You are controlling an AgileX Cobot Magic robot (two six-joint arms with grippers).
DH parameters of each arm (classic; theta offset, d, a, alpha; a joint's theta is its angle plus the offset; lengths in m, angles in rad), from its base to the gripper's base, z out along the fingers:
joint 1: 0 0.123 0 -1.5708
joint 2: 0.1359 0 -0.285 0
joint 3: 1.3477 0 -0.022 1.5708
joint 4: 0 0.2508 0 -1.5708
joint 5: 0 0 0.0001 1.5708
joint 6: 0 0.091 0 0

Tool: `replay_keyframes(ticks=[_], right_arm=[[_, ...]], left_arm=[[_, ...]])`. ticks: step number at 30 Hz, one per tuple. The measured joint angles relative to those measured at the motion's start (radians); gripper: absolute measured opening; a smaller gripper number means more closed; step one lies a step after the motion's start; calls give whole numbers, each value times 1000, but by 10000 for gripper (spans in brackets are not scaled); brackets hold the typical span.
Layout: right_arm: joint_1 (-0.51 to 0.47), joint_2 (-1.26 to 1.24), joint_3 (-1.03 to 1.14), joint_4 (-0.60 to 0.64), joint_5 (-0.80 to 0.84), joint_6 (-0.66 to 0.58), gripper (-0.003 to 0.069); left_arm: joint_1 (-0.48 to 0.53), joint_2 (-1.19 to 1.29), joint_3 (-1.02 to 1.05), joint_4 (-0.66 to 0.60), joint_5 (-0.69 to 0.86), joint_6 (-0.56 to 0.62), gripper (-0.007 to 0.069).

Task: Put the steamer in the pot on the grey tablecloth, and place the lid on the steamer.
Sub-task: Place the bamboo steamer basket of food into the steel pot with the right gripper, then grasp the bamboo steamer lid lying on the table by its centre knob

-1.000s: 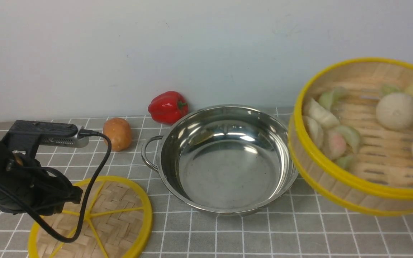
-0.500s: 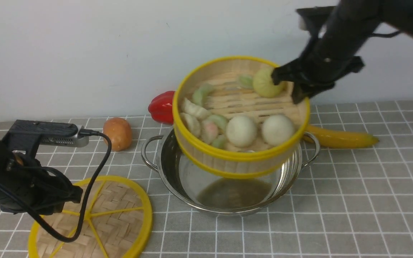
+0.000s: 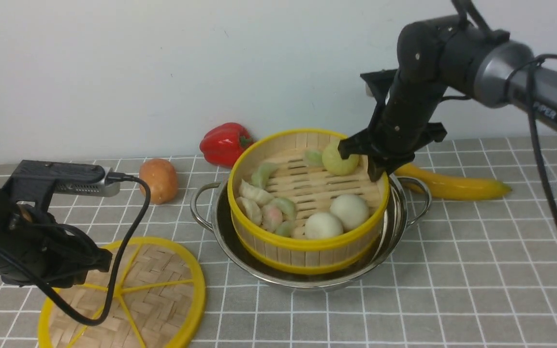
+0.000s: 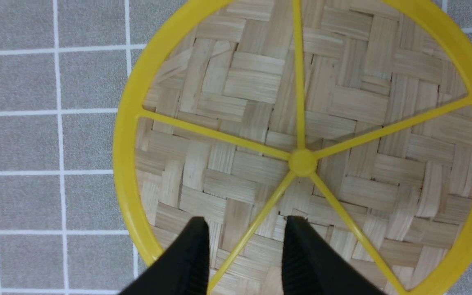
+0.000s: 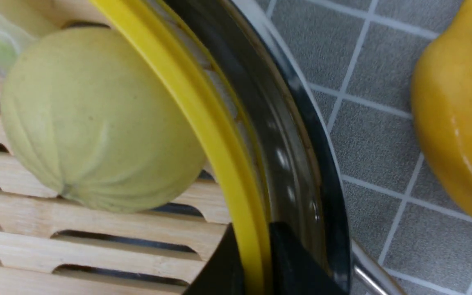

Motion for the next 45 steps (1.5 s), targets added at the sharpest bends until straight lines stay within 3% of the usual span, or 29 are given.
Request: replay_keyframes(ticks=[17, 32, 45], right_arm=[[0, 39, -5, 22, -3, -12, 73], [0, 41, -10, 92, -12, -16, 379], [0, -92, -147, 49, -20, -21, 411]], left_arm=[[0, 1, 0, -5, -1, -2, 243], [0, 1, 0, -16, -19, -2, 243], [0, 107, 0, -90, -68, -2, 243]])
